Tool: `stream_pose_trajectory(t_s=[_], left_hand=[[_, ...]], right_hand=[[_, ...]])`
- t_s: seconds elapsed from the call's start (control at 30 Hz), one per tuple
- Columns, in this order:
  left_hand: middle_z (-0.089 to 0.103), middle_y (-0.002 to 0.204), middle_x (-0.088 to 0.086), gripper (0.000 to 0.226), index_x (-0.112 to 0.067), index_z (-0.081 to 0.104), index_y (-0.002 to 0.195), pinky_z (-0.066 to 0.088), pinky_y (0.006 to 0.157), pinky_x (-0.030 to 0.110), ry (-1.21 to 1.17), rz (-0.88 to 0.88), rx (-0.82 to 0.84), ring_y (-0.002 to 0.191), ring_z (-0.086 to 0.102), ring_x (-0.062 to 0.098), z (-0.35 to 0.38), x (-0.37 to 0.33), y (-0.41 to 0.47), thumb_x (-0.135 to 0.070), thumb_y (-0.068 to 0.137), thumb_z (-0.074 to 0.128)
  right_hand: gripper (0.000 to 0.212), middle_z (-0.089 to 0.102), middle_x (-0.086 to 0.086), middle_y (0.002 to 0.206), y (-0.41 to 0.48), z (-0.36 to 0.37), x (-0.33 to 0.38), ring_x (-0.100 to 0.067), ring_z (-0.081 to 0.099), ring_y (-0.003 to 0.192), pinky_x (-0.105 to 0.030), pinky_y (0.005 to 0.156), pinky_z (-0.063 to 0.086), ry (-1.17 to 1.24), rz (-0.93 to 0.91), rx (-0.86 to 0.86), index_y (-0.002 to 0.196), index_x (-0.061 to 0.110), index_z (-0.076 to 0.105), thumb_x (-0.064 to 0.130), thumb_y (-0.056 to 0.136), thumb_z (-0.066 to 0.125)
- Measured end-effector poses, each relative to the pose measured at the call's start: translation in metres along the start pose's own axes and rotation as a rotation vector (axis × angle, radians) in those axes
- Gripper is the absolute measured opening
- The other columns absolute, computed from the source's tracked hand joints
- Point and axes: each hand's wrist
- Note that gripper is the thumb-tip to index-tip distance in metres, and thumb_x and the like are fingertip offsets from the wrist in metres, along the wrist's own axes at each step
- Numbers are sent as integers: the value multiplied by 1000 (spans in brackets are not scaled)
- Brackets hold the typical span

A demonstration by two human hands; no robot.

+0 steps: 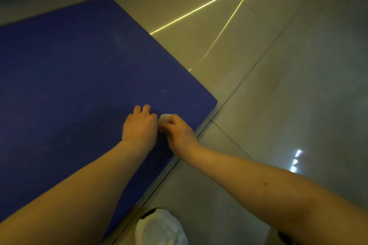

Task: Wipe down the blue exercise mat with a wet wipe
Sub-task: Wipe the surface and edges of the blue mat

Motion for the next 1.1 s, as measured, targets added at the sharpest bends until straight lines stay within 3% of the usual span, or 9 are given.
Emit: stream_pose_trajectory(t_s=[0.1,0.23,0.3,0.43,0.67,0.73,0.87,0.97,1.1], left_hand=[[34,145,5,29,-17,60,118,44,76,35,-16,-18,55,128,37,29,-2,-2,2,-29,93,69],[27,154,9,16,-14,65,108,38,69,32,6,-41,113,134,33,33,-6,-8,3,-23,95,69],[27,154,10,14,-13,65,105,38,69,31,3,-48,112,135,33,34,-8,-9,5,-22,95,69],[29,151,7,24,-15,66,112,40,67,31,-4,-57,109,132,36,31,-9,-9,7,-25,91,73],[27,153,7,22,-16,66,112,40,67,31,-6,-65,104,132,35,30,-10,-10,6,-26,94,70],[27,152,6,21,-17,66,112,39,66,30,-8,-58,102,132,35,29,-9,-9,5,-25,93,71],[25,155,8,19,-16,66,111,40,67,30,-20,-46,110,134,34,31,-6,-7,4,-25,94,70],[25,156,8,22,-16,66,115,40,69,30,-35,-34,91,136,33,32,-3,-5,4,-25,95,69],[26,155,7,24,-16,66,116,40,70,32,-25,-31,91,133,35,31,-1,-5,5,-25,94,70]], right_hand=[[22,60,-9,112,23,-34,-38,-25,59,101,-33,85,49,-52,77,-44,111,14,70,5,94,59],[18,62,-7,105,57,-86,-107,-28,62,98,-25,76,38,-78,536,-255,105,16,71,21,101,55],[19,63,-9,111,64,-88,-119,-27,63,99,-24,79,41,-48,620,-315,106,18,73,16,100,55],[23,59,-9,92,40,-56,-79,-21,52,77,-27,69,35,-5,535,-352,82,21,63,15,99,50],[14,59,3,97,-21,-23,-28,-5,57,91,-9,84,42,77,113,-91,101,19,73,16,100,59],[17,55,2,90,5,-35,-43,-12,56,78,-20,73,43,59,178,-148,96,19,74,23,102,58],[25,52,-5,93,70,-69,-80,-21,48,76,-25,72,35,-1,437,-310,81,19,67,22,102,54],[18,57,-8,112,97,-79,-86,-21,52,83,-24,73,36,31,619,-387,97,10,70,12,98,52],[25,57,-4,98,89,-62,-57,-19,50,75,-25,69,34,65,585,-386,76,21,60,15,99,50]])
Point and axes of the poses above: each hand's wrist, its own y-axis towards the middle knuckle, its own z-axis out of the palm, x = y × z
